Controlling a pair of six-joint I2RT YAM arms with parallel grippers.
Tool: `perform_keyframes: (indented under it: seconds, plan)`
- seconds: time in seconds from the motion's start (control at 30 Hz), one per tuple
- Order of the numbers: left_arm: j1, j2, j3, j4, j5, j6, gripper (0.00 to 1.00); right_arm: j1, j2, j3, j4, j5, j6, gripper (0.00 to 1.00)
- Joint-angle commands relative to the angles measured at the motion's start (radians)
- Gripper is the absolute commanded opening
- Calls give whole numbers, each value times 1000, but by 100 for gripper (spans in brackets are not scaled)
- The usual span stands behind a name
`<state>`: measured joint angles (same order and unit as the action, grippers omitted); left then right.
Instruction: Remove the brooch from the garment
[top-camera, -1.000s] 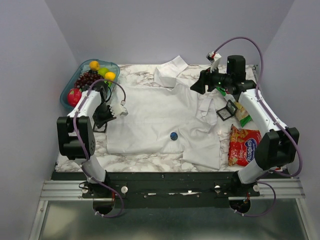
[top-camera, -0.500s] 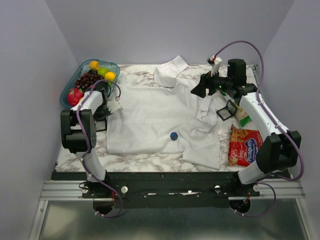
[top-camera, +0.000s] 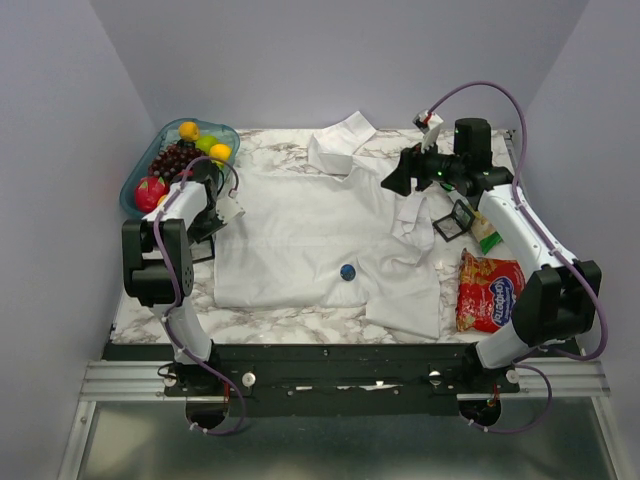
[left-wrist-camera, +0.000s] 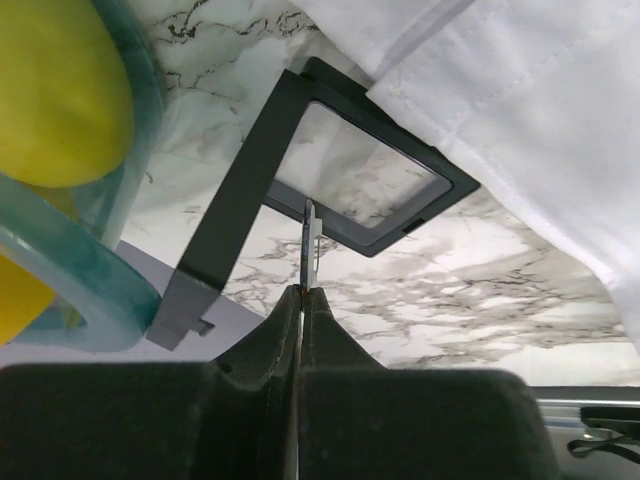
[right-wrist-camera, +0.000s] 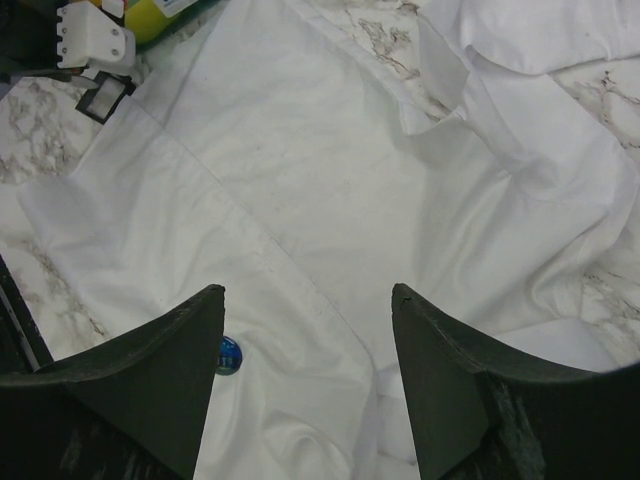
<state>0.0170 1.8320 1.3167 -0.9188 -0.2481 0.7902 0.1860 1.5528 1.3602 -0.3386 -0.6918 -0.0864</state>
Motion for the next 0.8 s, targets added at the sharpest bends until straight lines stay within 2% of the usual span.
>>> perform_keyframes:
  seconds: [0.0, 0.2, 0.5, 0.77]
  plan:
    - [-11, -66, 41, -71, 105, -57, 6, -5, 16, 8, 9, 2, 1, 75]
    - [-46, -63, 10, -13, 107, -20, 6, -3, 39, 28, 12, -5, 7, 75]
    - [-81, -40, -60, 95, 32, 27, 5, -5, 30, 22, 9, 2, 2, 75]
    - [-101, -60, -74, 81, -2, 40, 5, -3, 1, -19, 6, 14, -12, 76]
